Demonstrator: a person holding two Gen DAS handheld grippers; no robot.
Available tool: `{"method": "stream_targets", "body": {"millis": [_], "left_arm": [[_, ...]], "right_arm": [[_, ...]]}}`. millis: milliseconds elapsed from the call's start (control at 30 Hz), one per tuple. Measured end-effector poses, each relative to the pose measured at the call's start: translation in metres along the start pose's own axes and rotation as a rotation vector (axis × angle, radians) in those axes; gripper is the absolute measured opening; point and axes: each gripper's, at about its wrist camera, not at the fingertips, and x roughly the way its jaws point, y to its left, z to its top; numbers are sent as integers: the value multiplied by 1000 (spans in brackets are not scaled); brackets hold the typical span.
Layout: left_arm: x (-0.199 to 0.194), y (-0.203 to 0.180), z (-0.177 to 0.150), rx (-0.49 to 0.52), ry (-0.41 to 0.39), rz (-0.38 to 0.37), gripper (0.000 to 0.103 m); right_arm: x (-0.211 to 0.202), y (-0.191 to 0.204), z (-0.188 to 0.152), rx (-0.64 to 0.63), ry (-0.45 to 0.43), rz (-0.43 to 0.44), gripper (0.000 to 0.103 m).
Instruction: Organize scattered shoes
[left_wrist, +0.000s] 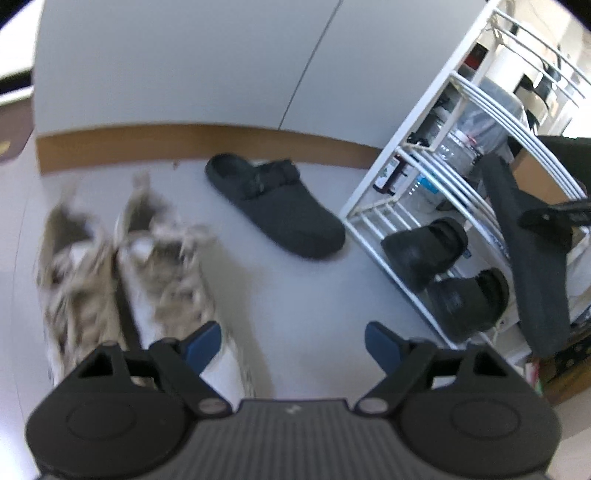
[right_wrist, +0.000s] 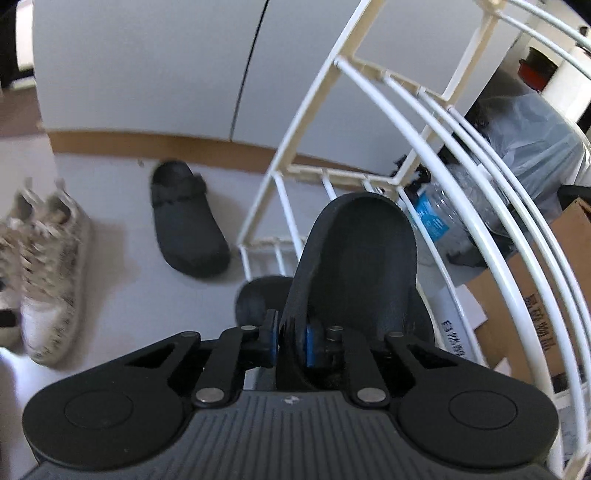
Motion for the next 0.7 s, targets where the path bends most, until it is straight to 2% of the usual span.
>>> {"method": "stream_targets", "body": {"millis": [133, 200, 400, 533, 700], "left_arm": [[15, -16, 23, 80, -24, 33, 86], [27, -21, 37, 90, -30, 38, 86], [77, -33, 66, 163, -46, 64, 90], [114, -30, 82, 160, -46, 93, 90], [161, -26, 105, 143, -34, 133, 90]], "right_arm": [[-12, 4, -16, 52, -60, 100, 15], [-18, 6, -26, 83, -79, 158, 15], [9, 21, -63, 162, -93, 286, 15], [46, 28, -87, 193, -24, 349, 14], [92, 42, -111, 208, 75, 375, 14]]}}
